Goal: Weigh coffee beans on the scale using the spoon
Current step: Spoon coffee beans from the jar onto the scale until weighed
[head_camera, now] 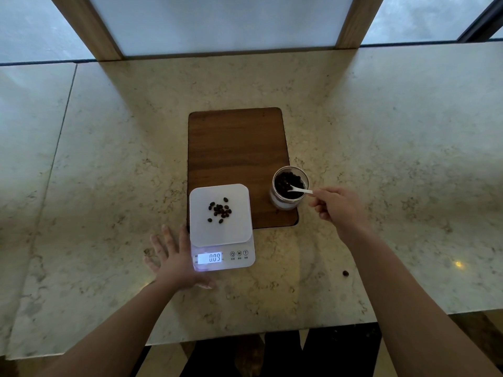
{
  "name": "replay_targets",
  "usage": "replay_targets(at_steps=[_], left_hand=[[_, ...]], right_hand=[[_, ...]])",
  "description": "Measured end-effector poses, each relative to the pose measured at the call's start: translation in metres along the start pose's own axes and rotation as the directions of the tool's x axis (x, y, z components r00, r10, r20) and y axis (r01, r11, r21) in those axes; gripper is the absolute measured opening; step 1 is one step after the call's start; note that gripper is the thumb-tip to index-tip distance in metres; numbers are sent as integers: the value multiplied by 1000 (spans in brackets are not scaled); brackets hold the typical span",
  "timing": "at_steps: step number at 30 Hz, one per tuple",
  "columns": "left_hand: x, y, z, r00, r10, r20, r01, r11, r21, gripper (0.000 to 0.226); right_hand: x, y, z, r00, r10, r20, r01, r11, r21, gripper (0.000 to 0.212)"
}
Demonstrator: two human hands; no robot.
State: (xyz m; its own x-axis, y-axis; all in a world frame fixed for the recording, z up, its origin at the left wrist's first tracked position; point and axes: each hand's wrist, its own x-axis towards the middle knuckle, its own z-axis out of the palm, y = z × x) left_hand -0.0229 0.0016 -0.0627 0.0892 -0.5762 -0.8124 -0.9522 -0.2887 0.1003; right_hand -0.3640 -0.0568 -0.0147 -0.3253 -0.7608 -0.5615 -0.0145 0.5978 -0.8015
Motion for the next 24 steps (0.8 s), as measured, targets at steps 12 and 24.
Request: replay_targets(at_steps=[12, 24], left_hand=[[-2, 2, 0, 1000, 1, -2, -1, 1000, 4, 164], [-1, 2, 0, 1000, -2, 1, 2, 1000, 1, 164]], right_hand=[[4, 6, -5, 988, 140, 60, -148, 975, 166, 20], [7, 11, -11, 982, 166, 91, -185, 948, 260, 18]])
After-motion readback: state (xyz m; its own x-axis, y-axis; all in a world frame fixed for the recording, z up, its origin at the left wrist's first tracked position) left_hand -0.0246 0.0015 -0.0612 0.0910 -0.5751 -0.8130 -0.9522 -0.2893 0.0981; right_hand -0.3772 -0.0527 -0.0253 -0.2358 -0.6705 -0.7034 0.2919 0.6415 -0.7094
